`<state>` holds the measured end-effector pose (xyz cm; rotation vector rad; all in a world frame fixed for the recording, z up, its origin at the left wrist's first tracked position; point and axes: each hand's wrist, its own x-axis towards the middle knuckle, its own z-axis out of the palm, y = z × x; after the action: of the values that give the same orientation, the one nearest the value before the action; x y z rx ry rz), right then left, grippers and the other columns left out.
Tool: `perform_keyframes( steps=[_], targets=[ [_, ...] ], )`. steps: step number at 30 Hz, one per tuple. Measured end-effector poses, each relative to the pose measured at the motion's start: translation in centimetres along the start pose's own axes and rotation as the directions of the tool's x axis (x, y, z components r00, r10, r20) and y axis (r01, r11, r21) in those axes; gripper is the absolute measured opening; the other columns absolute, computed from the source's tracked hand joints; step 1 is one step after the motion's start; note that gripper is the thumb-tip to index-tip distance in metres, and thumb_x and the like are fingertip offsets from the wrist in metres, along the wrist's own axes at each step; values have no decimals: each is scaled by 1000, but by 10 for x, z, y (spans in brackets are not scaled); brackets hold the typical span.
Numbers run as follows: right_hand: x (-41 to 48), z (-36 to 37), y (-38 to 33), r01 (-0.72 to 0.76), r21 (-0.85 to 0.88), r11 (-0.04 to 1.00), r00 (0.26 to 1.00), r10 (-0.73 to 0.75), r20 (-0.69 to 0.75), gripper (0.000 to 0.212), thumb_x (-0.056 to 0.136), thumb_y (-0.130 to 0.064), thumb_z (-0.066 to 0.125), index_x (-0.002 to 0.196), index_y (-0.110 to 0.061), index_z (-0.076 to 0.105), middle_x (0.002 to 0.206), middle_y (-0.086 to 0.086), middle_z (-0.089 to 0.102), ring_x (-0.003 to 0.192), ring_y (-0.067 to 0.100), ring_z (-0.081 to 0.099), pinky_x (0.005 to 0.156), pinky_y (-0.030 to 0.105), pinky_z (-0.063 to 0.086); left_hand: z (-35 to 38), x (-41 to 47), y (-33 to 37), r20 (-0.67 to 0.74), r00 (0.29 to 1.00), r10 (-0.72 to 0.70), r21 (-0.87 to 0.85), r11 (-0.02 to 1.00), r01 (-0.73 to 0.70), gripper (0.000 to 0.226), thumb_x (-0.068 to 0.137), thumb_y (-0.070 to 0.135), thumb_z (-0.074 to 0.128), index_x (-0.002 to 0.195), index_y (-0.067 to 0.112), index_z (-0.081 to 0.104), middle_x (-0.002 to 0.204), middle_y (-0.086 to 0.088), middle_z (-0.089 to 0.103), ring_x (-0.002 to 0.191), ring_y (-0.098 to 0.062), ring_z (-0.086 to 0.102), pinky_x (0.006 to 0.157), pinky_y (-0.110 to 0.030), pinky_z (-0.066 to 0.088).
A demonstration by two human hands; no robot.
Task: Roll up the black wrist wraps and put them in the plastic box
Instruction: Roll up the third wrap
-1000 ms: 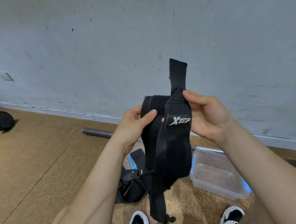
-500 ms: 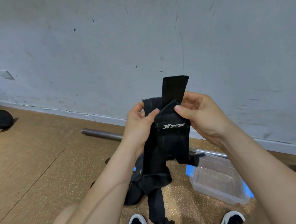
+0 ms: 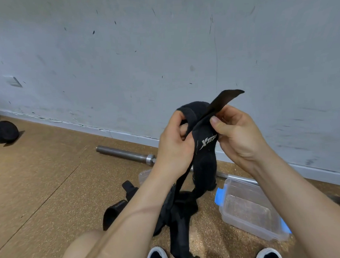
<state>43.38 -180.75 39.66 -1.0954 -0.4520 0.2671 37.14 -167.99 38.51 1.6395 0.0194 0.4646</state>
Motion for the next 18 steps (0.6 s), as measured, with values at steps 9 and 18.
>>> perform_keyframes(
  steps=[9,18],
  targets=[
    [1,0,-2,-26,-43,999,998,29,61,25,95,10,45,106,-3,64,94,12,68,93,25,66,82,31,55,-7,-1,5,0,997,75,121,990,-74,28,95,10,65,119,22,57,87,-2,75,90,-21,72,83,-55,57],
    [2,-1,1,15,-173,985,1000,-14,7,28,84,-12,56,108,-13,69,102,16,68,112,42,61,98,49,52,-4,-5,9,16,995,103,35,994,-104,26,94,14,67,118,20,61,90,-3,76,91,-21,72,83,-48,58]
  ],
)
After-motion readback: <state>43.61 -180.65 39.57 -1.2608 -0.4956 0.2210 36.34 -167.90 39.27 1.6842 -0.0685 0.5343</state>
